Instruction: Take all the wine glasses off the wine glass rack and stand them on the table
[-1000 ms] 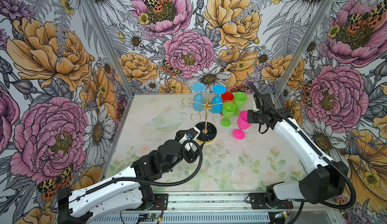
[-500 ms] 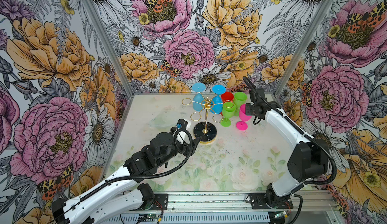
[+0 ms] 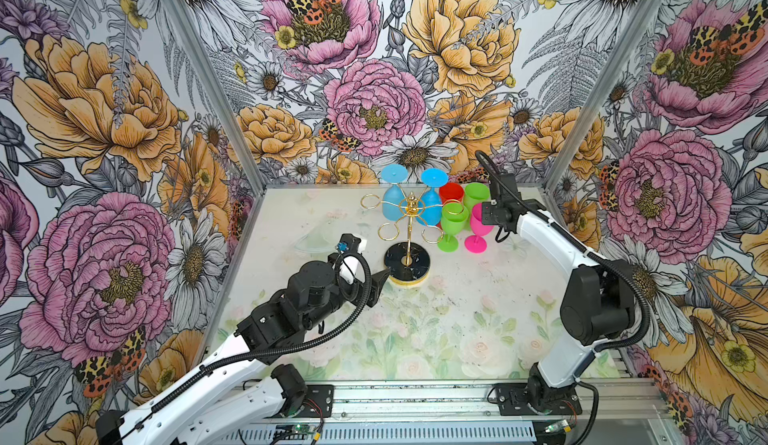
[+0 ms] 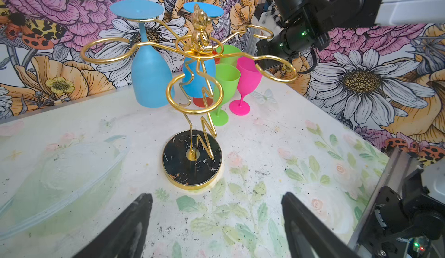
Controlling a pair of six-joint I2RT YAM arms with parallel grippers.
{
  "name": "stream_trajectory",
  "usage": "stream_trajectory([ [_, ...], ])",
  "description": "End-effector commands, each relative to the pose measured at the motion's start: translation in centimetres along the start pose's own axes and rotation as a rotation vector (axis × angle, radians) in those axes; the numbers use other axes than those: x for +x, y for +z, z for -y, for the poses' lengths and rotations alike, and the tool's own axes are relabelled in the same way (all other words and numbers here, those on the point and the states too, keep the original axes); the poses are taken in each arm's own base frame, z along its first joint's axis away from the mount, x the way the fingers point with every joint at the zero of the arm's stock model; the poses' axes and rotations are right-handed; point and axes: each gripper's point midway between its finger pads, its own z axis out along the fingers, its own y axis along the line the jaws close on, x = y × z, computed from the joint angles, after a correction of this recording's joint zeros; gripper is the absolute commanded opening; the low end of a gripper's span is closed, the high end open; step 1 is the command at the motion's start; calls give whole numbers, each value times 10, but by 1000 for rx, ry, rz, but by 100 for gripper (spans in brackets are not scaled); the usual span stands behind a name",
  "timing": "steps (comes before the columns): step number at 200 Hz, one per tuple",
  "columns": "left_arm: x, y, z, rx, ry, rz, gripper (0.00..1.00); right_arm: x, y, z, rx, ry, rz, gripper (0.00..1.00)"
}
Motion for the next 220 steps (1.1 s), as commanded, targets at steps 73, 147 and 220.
stream_trajectory([
  [73,-13,-15,-11,-23,-59,21,86,-7,14,-1,-12,41,24,0],
  [147,-23,-14,-30,-89,-121,35,86,-5,11,-2,-26,44,22,14],
  [220,-22,-8,-61,-185,-219,14,86,-17,-14,5,-31,51,70,41],
])
